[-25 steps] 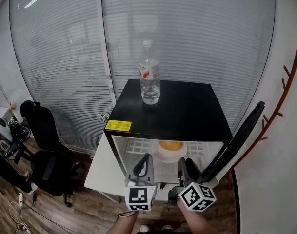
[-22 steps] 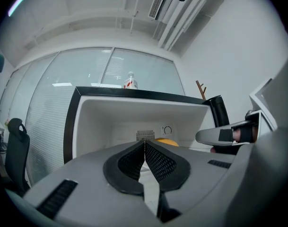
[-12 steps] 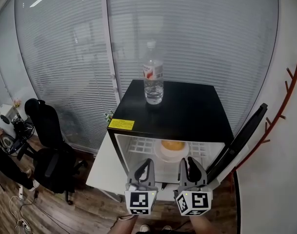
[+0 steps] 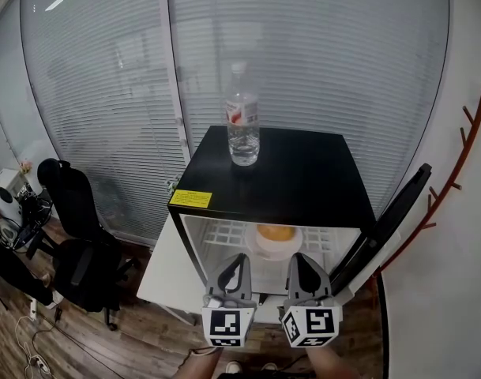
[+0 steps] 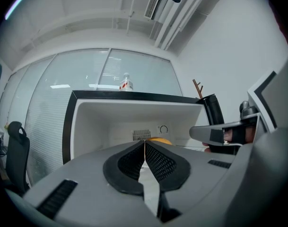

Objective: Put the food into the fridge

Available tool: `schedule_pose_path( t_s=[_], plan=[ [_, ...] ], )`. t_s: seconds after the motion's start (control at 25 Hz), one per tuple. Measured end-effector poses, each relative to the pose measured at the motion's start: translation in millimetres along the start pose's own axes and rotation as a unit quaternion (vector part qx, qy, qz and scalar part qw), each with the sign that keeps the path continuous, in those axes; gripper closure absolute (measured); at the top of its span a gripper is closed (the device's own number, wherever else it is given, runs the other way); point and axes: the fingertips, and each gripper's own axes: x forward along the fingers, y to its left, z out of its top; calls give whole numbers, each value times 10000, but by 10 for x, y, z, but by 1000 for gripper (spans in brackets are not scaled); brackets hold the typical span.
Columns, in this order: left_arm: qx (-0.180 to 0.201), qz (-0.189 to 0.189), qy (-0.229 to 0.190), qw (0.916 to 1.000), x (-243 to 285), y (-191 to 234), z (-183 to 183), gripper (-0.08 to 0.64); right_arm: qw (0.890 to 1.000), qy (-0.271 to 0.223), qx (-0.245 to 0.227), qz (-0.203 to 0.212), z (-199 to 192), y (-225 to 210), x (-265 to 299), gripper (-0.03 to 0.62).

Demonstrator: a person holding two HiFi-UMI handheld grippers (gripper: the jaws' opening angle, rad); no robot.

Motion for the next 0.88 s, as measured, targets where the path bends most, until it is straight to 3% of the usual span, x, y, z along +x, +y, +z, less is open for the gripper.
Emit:
schedule_pose_path(
  t_s=[0.88],
  plan=[
    [62, 62, 13, 10000, 169, 54, -72, 531, 9997, 182, -146, 26, -119, 1, 180, 566]
  ],
)
